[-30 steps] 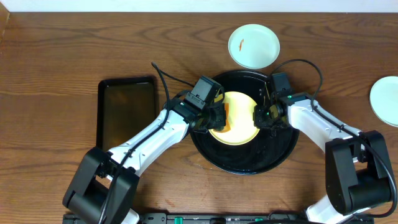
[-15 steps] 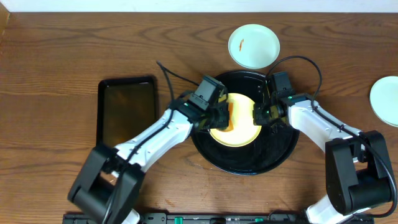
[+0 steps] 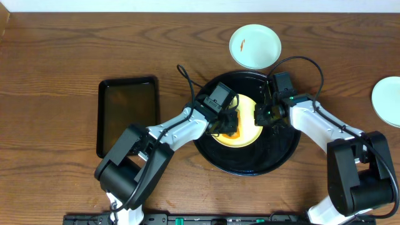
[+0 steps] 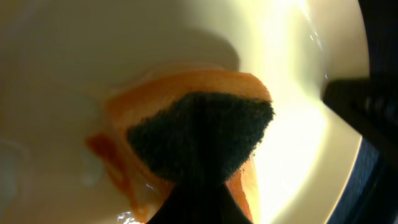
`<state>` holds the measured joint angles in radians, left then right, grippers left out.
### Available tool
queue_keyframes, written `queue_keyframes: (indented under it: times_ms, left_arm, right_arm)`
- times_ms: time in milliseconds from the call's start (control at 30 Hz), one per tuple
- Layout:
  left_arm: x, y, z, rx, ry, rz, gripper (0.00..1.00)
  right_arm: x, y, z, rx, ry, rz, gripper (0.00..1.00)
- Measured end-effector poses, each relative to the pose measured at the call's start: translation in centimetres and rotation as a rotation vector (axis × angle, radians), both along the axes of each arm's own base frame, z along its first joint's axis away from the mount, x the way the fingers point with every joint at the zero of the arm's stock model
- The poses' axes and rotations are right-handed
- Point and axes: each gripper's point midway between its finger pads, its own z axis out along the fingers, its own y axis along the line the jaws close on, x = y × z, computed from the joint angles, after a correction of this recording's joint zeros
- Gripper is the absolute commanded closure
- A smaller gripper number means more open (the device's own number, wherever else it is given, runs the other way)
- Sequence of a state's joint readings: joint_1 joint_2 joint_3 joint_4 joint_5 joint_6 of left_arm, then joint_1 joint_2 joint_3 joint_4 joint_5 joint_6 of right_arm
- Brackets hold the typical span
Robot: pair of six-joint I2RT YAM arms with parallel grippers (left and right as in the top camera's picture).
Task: Clean dirty plates on tray and stack at the side
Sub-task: 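Scrub the yellow plate with the sponge while right gripper holds rim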
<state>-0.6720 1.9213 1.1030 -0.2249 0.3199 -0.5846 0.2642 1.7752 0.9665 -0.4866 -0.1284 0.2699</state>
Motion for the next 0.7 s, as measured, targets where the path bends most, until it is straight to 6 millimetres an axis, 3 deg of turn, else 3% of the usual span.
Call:
queue_keyframes:
  times_ms: [67,333,533,700]
  left_arm:
    - [0.5,0.4,0.0,0.022,-0.007,0.025,0.93]
    - [4.4,5.4,0.5,0.343,-0.17,0.087,0.93]
    - [4.8,6.2,1.0,0.5,-0.27,0.029,0.93]
    - [5.4,6.9,2.6,0.585,-0.288,0.02,0.93]
  right_arm:
    - [-0.1,0.0,0.0,0.0,0.005,0.0,0.99]
    - [-0.3,0.0,0.0,0.001,0.012,-0.007,0.99]
    - [-0.4,0.0,0.0,0.001,0.017,-0.009,0.99]
    - [-0.4,-0.1,0.0,0.001,0.019,-0.01,0.99]
